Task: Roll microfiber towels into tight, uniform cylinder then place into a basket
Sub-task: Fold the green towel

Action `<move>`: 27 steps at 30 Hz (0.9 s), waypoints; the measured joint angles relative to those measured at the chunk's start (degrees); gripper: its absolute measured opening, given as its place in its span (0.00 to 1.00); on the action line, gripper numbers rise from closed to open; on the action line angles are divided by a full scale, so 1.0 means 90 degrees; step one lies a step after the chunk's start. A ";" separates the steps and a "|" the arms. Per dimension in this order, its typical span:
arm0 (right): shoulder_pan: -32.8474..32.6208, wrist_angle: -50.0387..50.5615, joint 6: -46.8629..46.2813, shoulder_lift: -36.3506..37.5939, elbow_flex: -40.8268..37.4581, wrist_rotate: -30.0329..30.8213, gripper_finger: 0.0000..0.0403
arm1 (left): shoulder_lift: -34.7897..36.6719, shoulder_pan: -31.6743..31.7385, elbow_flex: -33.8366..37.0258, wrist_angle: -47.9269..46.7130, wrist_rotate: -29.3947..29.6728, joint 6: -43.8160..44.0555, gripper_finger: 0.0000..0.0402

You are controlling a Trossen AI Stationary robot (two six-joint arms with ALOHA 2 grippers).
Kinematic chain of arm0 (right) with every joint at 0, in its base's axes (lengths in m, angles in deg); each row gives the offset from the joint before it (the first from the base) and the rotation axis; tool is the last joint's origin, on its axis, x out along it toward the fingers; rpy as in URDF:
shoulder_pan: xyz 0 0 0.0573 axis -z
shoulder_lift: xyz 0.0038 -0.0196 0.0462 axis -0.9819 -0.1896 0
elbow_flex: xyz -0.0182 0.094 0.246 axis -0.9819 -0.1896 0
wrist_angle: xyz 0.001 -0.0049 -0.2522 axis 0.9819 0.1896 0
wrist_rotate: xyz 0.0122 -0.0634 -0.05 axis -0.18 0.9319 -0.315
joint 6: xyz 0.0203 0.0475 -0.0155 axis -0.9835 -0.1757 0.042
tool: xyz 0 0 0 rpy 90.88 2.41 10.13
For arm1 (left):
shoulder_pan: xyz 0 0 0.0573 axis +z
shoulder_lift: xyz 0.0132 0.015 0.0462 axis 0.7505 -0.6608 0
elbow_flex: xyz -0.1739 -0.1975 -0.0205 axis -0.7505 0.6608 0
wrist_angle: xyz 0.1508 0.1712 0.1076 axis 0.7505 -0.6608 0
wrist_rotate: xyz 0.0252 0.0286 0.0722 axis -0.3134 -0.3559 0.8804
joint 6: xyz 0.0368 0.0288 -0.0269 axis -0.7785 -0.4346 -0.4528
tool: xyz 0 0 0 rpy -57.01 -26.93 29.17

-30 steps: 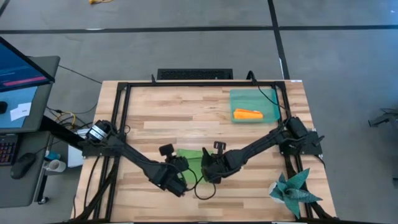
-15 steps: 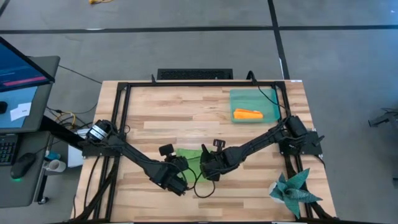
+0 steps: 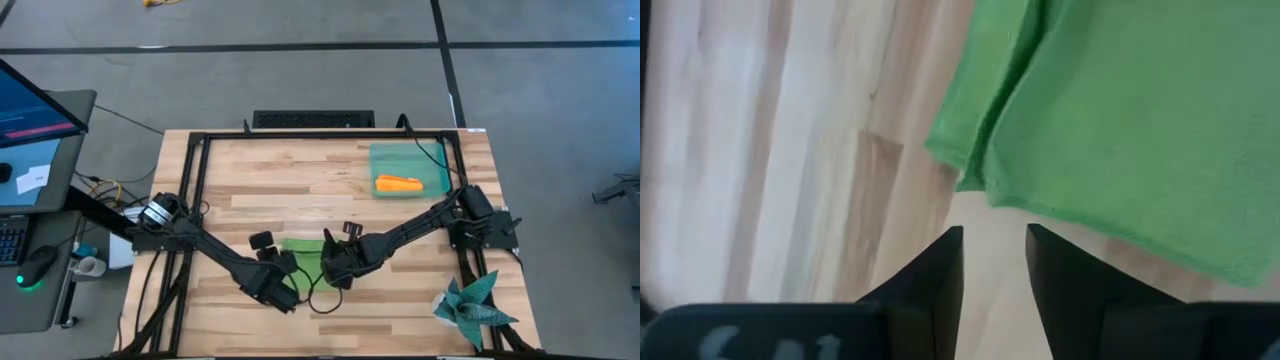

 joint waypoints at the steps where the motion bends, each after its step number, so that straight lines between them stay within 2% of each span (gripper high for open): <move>1: 0.0011 0.0000 -0.0001 0.0000 0.0001 -0.0064 0.04 | 0.0000 -0.0006 0.0000 0.0098 -0.0003 -0.0053 0.26; 6: 0.0029 -0.0001 -0.0047 0.0000 0.0001 -0.0109 0.10 | 0.0000 -0.0011 0.0000 0.0622 -0.0053 -0.0499 0.26; 18: 0.0155 0.0356 -0.0001 0.0100 0.0008 -0.0299 0.37 | 0.0000 -0.0304 0.0009 0.0999 0.0377 -0.0815 0.26; 21: 0.0165 0.0574 -0.0001 0.0323 0.0008 -0.0259 0.41 | 0.0000 -0.0365 0.0192 0.1281 0.0660 -0.0840 0.26; 27: -0.0204 0.0840 0.0002 0.0994 -0.0024 -0.0022 0.42 | -0.0001 -0.0261 0.0870 0.2235 0.0641 -0.0948 0.26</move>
